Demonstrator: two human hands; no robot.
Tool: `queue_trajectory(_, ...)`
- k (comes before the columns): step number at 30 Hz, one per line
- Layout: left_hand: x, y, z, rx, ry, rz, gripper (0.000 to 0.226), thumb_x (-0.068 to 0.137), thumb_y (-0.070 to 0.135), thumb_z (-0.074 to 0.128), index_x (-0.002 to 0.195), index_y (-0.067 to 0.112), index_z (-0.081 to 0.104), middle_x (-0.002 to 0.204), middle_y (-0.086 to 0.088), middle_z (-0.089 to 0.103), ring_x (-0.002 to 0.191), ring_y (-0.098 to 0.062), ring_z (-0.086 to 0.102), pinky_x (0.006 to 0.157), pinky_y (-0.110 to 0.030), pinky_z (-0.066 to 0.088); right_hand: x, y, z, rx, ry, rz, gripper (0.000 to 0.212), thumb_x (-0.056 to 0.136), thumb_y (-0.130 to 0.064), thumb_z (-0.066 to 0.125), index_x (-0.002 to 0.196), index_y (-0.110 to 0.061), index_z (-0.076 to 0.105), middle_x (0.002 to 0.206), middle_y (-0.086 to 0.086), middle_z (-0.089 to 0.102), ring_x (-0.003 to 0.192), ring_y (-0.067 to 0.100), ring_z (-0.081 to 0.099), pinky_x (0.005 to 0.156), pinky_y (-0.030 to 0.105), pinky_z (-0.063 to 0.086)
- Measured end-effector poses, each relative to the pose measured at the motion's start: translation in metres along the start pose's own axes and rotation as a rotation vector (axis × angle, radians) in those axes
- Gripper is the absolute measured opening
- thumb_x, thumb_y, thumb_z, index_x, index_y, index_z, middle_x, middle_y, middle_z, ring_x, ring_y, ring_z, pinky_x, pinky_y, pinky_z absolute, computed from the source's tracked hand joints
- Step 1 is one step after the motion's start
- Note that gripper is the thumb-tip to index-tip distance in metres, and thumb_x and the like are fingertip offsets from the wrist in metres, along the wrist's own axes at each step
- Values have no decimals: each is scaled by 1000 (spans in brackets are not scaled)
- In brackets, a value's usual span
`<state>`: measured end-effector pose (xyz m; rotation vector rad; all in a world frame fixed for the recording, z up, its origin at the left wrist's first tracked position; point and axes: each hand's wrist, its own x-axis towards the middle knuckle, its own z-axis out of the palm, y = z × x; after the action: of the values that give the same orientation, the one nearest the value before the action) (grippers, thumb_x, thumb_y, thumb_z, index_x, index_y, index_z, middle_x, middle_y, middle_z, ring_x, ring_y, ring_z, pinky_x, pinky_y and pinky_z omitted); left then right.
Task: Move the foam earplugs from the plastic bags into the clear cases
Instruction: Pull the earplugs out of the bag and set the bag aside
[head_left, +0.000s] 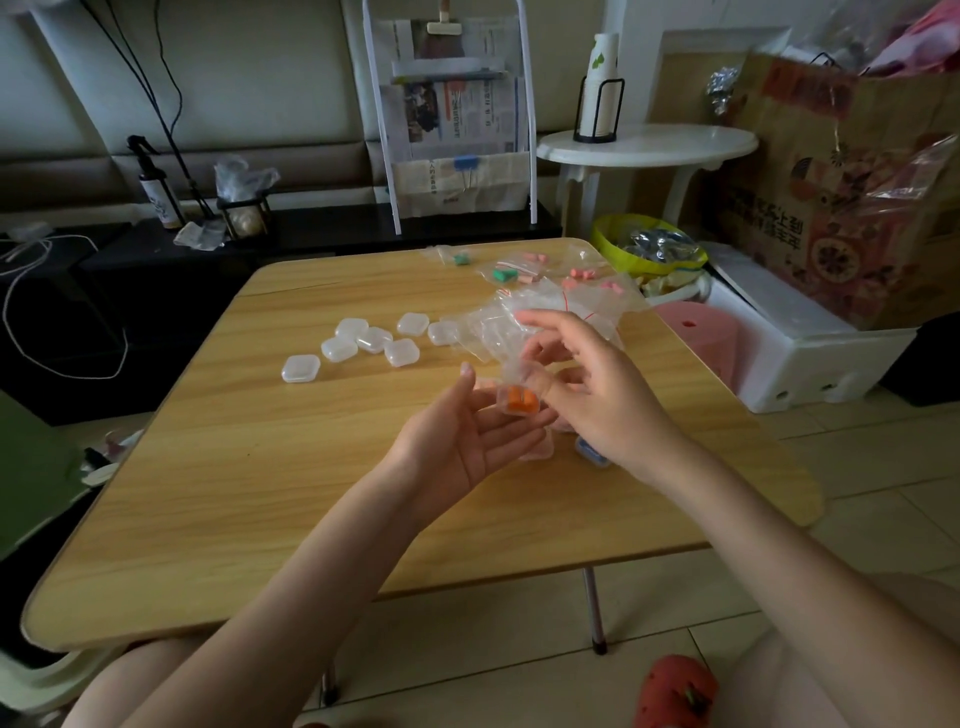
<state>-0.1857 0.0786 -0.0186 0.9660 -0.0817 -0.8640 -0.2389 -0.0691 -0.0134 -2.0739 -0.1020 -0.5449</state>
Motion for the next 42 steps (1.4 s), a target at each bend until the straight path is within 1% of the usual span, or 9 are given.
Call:
queue_trajectory(5,-3,4,-6,69,-21,-14,64,101,45,25,120,-8,55,105,-23,68,89,-29,70,77,-34,59,2,5,11,-252,-54,-69,45,79,-16,76,121,-25,62,107,-12,51,97,-3,49,76,3,42)
queue_trajectory(14,-5,13,-19,315,59,146,47,101,37,36,126,1,53,103,-23,70,97,-29,69,82,-30,57,7,4,21,-13,85,1,16,81,-12,74,93,-21,71,90,-14,65,87,0,62,75,17,51)
queue_trajectory(18,-6,13,-24,386,57,192,32,94,28,54,113,3,62,104,-21,70,97,-25,69,83,-27,57,5,2,30,153,32,83,21,86,-12,70,101,-27,68,95,-10,69,80,30,69,58,49,58)
queue_trajectory(20,-6,13,-29,414,91,218,38,82,26,68,113,4,64,102,-17,72,97,-22,70,84,-26,56,5,1,32,170,-38,73,34,86,-12,69,111,-33,59,107,-12,69,94,17,69,64,57,57)
queue_trajectory(22,-5,16,-36,463,182,262,37,81,15,73,115,5,63,97,-15,73,93,-20,70,84,-26,56,5,2,34,128,-86,68,41,87,-11,69,115,-35,53,111,-16,69,103,0,64,71,54,57)
queue_trajectory(29,-1,28,-55,458,303,290,22,88,1,60,108,7,67,97,-15,72,83,-18,66,72,-20,56,17,8,29,8,7,25,40,87,-1,65,113,-32,59,117,-12,65,110,-5,58,101,30,47)
queue_trajectory(33,0,30,-50,242,144,177,17,92,9,54,96,2,68,90,-13,72,75,-13,68,66,-20,55,14,4,31,-91,-218,47,53,81,-26,73,125,-49,54,121,-16,58,86,0,60,70,16,55)
queue_trajectory(35,0,30,-50,245,116,144,19,92,15,56,92,1,69,82,-12,70,69,-13,67,64,-21,55,13,4,36,-136,-157,-23,45,82,-23,72,123,-37,61,105,-2,64,73,-1,60,61,10,48)
queue_trajectory(42,-6,27,-48,376,10,119,34,82,32,62,98,2,69,90,-15,71,80,-17,69,73,-26,58,15,7,43,-263,-61,-186,21,88,-3,63,106,-13,67,93,-6,65,80,-6,59,70,14,48)
